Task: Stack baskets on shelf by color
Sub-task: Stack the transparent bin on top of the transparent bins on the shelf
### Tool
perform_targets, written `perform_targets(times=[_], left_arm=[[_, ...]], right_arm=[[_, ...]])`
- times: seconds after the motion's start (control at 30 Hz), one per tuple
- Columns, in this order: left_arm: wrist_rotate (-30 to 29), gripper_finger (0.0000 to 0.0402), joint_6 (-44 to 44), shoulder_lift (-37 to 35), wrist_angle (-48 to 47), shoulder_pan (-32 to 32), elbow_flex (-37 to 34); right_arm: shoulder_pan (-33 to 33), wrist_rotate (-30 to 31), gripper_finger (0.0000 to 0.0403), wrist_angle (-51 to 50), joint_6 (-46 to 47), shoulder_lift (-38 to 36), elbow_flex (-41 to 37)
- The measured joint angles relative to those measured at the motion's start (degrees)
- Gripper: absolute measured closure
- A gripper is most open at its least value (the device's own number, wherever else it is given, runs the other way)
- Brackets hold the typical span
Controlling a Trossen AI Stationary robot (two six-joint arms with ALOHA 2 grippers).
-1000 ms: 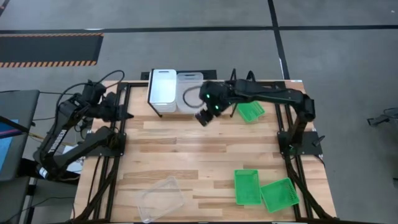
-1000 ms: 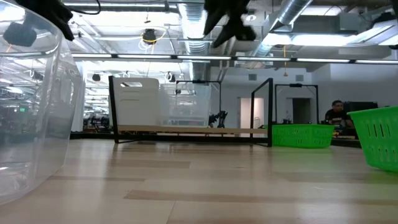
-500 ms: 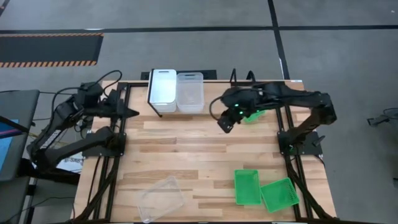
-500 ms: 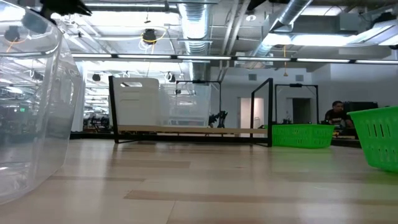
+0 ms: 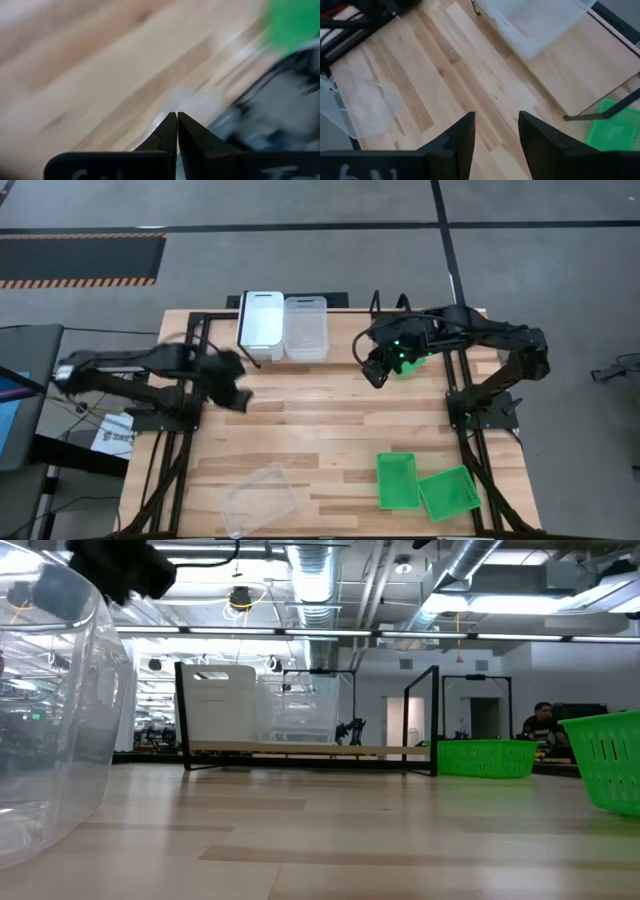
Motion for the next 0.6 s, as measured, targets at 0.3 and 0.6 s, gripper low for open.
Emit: perform_targets(times=[0.3, 0.6], left_arm=[[-1.76, 0.0337, -4.90, 9.36, -4.20, -21.19, -0.02], [-9.75, 0.0264, -4.39, 13.56, 5.33, -31.83, 0.00]], right_arm=[[0.00, -0.02, 0.0233, -2.00, -2.94, 0.02, 0.00], [0.00, -0.04, 0.0233, -2.10, -5.07, 0.44, -0.04]])
